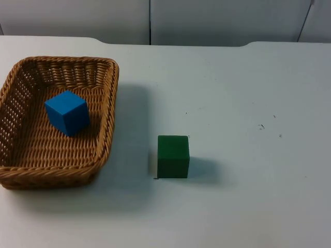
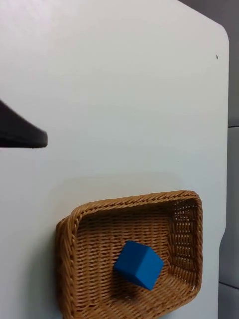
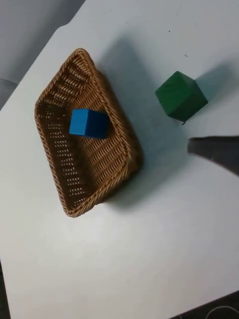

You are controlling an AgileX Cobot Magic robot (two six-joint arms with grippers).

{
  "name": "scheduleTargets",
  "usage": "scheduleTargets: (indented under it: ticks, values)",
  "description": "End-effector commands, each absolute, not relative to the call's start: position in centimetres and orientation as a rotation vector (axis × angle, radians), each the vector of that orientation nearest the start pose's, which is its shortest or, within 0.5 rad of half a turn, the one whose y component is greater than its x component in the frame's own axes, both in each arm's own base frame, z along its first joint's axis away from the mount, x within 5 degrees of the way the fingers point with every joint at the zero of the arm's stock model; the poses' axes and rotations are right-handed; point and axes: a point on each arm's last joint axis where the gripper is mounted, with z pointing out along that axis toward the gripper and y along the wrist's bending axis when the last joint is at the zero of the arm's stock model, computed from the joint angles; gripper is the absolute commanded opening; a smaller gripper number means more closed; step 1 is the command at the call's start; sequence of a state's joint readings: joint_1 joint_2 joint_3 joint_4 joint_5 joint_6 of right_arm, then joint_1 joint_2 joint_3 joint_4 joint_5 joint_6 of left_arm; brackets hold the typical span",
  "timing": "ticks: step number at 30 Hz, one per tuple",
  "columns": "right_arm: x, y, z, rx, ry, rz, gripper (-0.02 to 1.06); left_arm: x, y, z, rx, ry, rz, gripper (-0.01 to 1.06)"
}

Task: Pick up the basket with the left hand and place the blue cube into the basket with the right hand.

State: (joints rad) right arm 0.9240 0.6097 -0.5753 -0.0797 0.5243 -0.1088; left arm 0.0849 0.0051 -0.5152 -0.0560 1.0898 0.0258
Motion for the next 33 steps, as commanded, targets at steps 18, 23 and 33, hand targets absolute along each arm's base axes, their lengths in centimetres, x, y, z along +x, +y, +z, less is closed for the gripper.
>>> scheduleTargets:
  ticks: [18,23,33]
  values:
    - [6.6,8.6,30.1,-1.072,1.914,0.448,0.75,-0.7,-0.5,27.9,-0.041,2.047,-0.016,1.05]
    - [4.8,6.4,30.8,-1.033,1.880,0.506,0.75,-0.7,-0.5,27.9,-0.041,2.047,-0.016,1.05]
    - [0.3,0.4,30.4,-0.973,1.775,0.548,0.75,-0.7,-0.5,27.9,-0.041,2.047,-0.016,1.05]
